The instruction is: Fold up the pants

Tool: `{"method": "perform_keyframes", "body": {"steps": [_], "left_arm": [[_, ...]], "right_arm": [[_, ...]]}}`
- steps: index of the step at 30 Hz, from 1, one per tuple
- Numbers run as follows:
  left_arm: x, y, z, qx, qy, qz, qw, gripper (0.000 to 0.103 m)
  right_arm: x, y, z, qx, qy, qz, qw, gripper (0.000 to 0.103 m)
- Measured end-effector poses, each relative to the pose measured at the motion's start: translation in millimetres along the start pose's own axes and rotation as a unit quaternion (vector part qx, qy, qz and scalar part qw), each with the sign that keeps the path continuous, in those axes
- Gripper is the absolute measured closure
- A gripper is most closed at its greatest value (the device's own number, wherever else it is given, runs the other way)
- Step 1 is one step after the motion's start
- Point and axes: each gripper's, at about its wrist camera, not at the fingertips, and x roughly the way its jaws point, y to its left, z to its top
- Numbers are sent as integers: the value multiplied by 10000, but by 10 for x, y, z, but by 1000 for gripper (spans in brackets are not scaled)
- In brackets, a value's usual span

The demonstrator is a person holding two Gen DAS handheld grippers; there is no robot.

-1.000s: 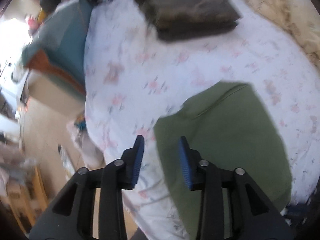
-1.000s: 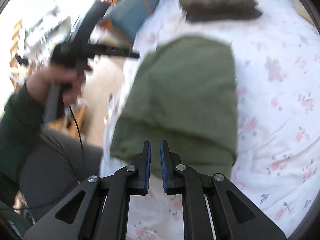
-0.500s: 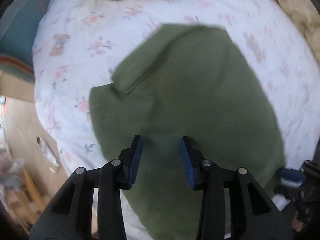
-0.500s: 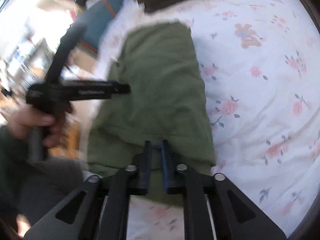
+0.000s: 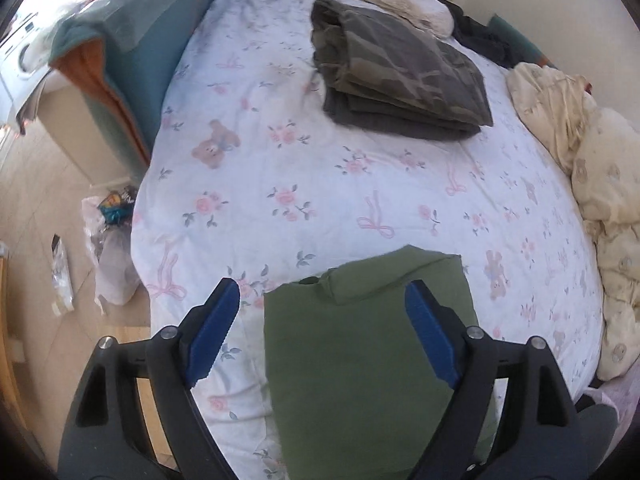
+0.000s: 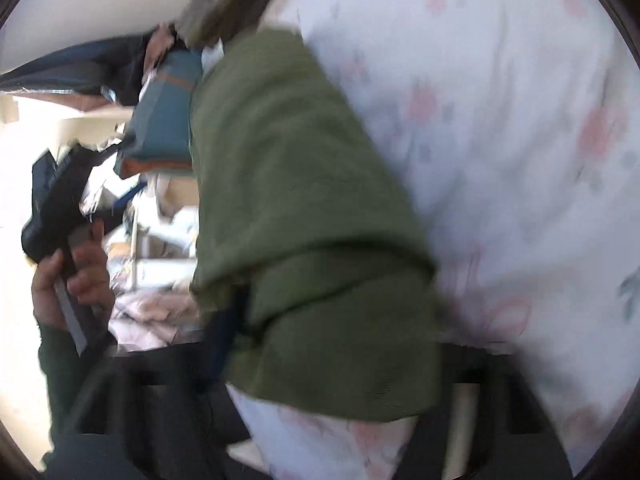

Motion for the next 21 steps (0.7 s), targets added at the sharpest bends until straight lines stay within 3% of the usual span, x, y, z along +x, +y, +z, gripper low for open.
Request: {"method": "perform_keyframes", "body": {"steps": [1, 2, 7, 11, 13, 15, 17, 19, 21], "left_arm": [[-18, 6, -33, -24, -3, 15, 10000, 21], [-27, 16, -35, -41, -21, 20, 10000, 21], [-22, 43, -61, -88, -37, -65, 9999, 21], [117, -37, -100, 33, 196, -225, 9995, 21], [191, -108, -122, 78, 323, -407, 9986, 21], [287, -204, -151, 130, 492, -584, 9970, 21], [382, -328, -177, 250, 664, -826, 9940, 21], [453, -464, -198, 453, 732, -1024, 9910, 21], [574, -566, -223, 585, 876, -1085, 9885, 20]], "right_arm": [[-65, 79, 65, -176, -94, 52, 9998, 78], [-164, 185, 138, -437, -194, 79, 9988, 80], [-712, 311, 914, -1271, -490, -179, 9905, 81], [-941, -43, 1708, -944, -334, -561, 9934, 77], [-913, -323, 1903, -447, -118, -716, 9964, 74], [-974, -446, 1938, -167, -76, -730, 9972, 63], [-1080, -486, 1868, -47, -352, -595, 9976, 33], [-1204, -534, 1790, 211, -611, -326, 9974, 14], [-1251, -570, 1677, 422, -766, -135, 9961, 11]]}}
